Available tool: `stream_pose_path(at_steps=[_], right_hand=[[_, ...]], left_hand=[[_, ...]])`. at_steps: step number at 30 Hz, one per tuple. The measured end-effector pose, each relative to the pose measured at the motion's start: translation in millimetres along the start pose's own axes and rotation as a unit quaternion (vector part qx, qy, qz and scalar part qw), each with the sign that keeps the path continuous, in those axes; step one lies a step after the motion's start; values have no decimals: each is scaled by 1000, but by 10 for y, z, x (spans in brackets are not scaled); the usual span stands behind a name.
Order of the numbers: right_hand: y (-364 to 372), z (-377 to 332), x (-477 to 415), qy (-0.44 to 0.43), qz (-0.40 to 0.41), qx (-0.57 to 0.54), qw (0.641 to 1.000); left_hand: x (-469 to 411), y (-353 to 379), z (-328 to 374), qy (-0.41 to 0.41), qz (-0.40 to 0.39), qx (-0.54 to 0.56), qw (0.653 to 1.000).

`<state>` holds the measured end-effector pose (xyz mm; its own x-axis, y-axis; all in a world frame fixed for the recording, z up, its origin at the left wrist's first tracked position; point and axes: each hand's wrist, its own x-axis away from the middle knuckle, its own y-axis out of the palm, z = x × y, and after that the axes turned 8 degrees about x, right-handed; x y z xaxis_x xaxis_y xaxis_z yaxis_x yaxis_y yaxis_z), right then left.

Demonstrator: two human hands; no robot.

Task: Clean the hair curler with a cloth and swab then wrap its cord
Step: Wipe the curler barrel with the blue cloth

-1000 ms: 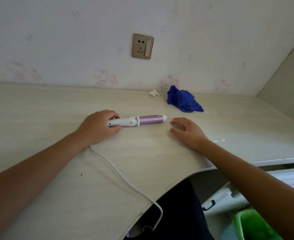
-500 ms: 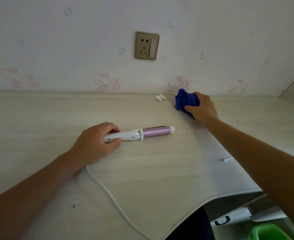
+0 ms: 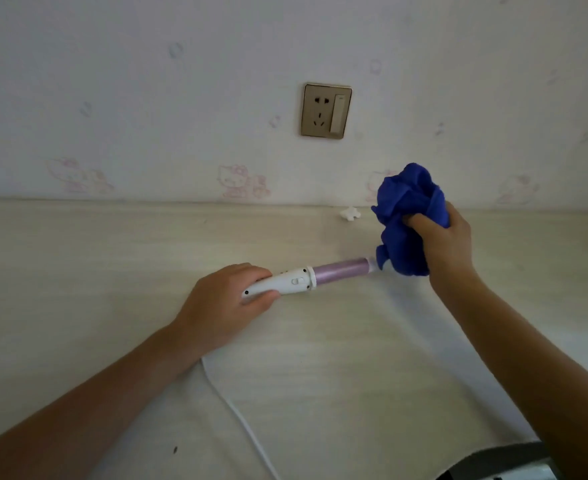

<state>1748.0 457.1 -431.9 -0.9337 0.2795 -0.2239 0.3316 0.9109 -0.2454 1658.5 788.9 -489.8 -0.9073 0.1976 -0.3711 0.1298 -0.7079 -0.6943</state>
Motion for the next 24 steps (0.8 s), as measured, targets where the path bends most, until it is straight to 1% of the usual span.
stream_pose_path(at_steps=[2,3,5,7,9,13,17,21,22,24], right_hand=[[94,-137,187,-47,10,-38,998],[176,-190,266,-74,2,-47,996],[405,-274,402,-117,-42,-35,992],[662,-330,461,-141,-92,-3,986],[849,-367,457,-156,-118,16,981],[985,-339,453,-178,-127,45,975],[1123,-302,518,-216,-157,91,959],[1133,-321,515,-228,-181,103,951],[1131,-338,552,-241,-193,107,945],[1160,-366,686,-284,-239,111,922]], left_hand=[[-22,4,-15,-56,28,76,995],[-48,-11,-13,-90,45,126,987],[-112,-57,24,-151,76,234,957],[-162,-102,92,-191,96,341,915],[-173,-98,168,-210,103,401,886],[-154,-23,302,-210,98,446,865],[-228,-83,280,-207,88,482,847],[-216,-82,220,-207,84,483,847],[-215,-70,226,-214,91,476,848],[-248,-43,207,-242,118,443,855]])
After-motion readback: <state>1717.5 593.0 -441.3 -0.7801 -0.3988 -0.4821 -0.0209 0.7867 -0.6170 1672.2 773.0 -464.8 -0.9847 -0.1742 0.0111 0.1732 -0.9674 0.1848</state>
